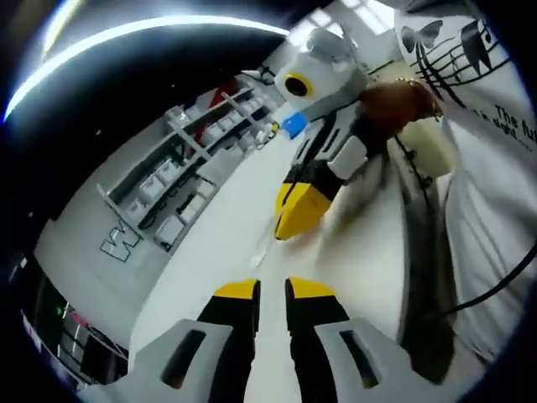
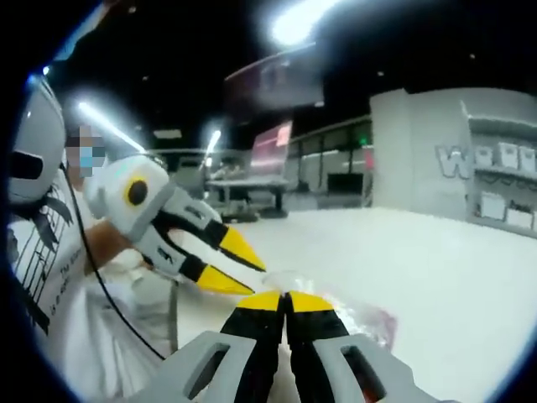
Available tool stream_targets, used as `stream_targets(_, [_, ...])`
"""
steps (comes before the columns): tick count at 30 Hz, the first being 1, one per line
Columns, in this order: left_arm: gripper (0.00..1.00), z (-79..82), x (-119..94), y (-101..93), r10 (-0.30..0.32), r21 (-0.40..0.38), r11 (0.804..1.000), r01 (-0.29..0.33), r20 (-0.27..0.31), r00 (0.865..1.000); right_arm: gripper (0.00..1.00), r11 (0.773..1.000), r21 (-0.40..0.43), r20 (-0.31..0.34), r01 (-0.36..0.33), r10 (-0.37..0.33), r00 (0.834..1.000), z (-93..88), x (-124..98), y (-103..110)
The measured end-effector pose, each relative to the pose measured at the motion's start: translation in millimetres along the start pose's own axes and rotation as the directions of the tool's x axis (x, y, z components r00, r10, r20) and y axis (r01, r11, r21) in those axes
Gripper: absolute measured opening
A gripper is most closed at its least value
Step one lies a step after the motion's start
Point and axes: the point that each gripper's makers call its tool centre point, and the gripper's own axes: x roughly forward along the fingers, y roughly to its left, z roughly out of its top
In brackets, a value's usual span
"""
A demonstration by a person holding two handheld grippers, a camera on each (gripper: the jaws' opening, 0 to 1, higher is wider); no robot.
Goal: Open the resealable bag by pulling the two sides of the seal apart until the entire bag opening is separated and visibly accessible.
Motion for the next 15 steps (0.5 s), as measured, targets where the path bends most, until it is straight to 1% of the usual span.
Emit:
stream_targets(4, [0.08, 9.6, 0, 2.3, 0.013, 0.069, 0.997, -0.016, 0.033, 0.999, 0.00, 1.000, 0.011, 0.002, 0.001, -0.001, 1.000, 0.2, 0, 0])
stream_targets(8, [0.05, 15.1, 1, 4.4, 0.029, 0.141, 0.989, -0.035, 0.048, 0.998, 0.00, 1.000, 0.017, 0.003, -0.003, 0.003, 1.000, 0.6, 1, 1])
stream_targets(11, [0.05, 16.0, 2, 6.5, 0.038, 0.159, 0.986, -0.045, 0.052, 0.998, 0.00, 1.000, 0.021, 0.004, -0.004, 0.004, 1.000, 0.8, 1, 1])
stream_targets(15, [0.05, 14.5, 4, 4.8, 0.026, 0.183, 0.983, -0.034, 0.044, 0.999, 0.00, 0.999, 0.034, 0.009, -0.006, 0.006, 1.000, 1.8, 0, 2])
